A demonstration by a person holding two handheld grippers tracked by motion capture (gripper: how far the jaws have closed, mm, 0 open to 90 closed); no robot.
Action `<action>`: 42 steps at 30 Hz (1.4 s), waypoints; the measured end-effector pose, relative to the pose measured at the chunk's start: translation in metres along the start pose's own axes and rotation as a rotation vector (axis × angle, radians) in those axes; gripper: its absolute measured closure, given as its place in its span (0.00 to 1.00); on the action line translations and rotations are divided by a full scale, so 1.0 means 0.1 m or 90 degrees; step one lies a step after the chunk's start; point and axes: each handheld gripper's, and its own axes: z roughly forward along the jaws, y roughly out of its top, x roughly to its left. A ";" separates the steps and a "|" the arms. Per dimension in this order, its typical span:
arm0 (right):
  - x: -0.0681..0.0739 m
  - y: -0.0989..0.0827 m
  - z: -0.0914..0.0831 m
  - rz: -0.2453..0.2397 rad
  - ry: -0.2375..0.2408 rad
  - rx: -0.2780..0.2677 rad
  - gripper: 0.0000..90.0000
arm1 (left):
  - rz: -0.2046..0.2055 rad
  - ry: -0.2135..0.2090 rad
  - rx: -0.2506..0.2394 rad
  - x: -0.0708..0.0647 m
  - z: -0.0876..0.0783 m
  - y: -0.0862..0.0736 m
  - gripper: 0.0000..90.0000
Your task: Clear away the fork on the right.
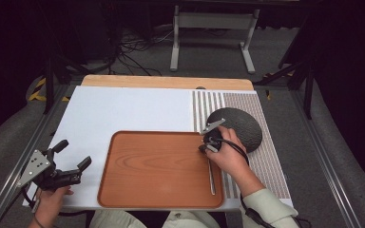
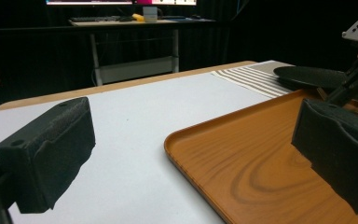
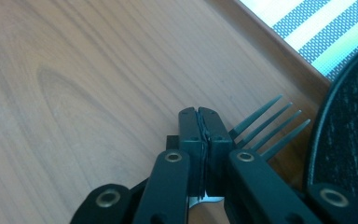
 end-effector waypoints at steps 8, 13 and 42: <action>0.00 -0.02 0.00 0.016 0.001 -0.005 0.97 | 0.001 0.000 0.000 0.00 0.01 0.00 0.00; 0.03 0.00 -0.04 0.019 0.009 -0.019 0.90 | 0.000 0.000 -0.001 0.00 0.00 0.00 0.00; 0.14 -0.05 -0.65 -0.041 0.047 -0.271 0.15 | -0.003 0.002 -0.005 -0.01 0.00 0.00 0.00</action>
